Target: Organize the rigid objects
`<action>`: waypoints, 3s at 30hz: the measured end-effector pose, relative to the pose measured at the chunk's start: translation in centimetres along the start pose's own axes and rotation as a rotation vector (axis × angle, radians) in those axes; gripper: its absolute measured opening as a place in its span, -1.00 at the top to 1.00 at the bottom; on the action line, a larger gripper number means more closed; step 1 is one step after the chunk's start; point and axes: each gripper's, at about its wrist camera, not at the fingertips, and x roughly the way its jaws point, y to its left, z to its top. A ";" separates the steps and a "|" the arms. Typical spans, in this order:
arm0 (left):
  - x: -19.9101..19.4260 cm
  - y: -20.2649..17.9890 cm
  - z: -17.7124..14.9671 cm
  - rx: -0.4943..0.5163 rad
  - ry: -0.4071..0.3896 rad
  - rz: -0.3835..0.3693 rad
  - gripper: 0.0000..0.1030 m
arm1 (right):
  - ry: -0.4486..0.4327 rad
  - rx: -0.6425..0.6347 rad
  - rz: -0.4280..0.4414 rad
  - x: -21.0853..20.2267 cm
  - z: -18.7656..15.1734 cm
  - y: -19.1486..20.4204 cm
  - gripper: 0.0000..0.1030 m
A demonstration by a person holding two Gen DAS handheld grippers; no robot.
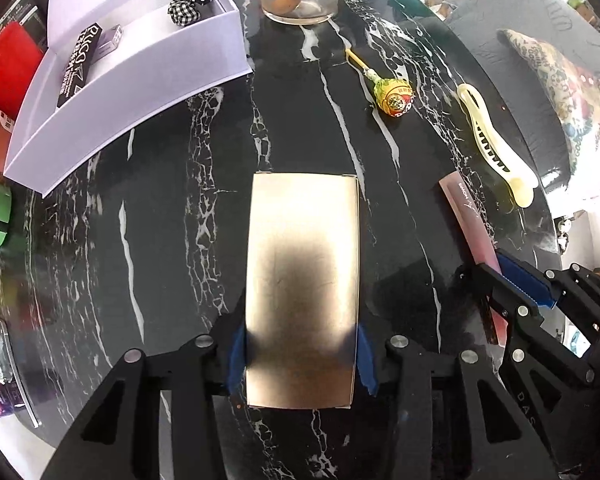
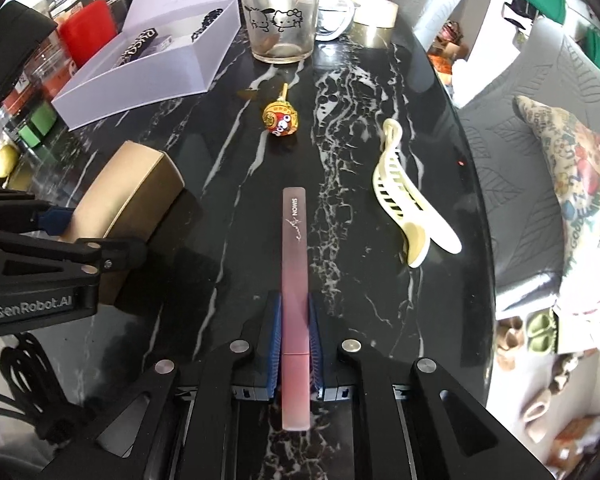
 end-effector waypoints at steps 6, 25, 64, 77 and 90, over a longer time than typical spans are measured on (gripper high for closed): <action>-0.1 0.3 0.1 -0.018 0.006 -0.009 0.16 | -0.001 0.043 0.040 -0.2 -0.2 -0.7 0.74; -3.3 -1.0 -1.1 -0.050 0.026 -0.038 0.16 | 0.005 0.122 0.071 -3.1 -1.2 -3.5 0.74; -12.7 6.0 -9.8 -0.441 -0.128 0.046 0.16 | 0.000 -0.228 0.332 -7.8 0.5 5.0 0.74; -13.6 10.3 -9.4 -0.491 -0.139 0.057 0.16 | 0.005 -0.306 0.372 -7.3 3.2 9.3 0.74; -13.4 14.6 -5.5 -0.434 -0.125 0.031 0.16 | 0.005 -0.257 0.341 -6.3 7.5 11.8 0.74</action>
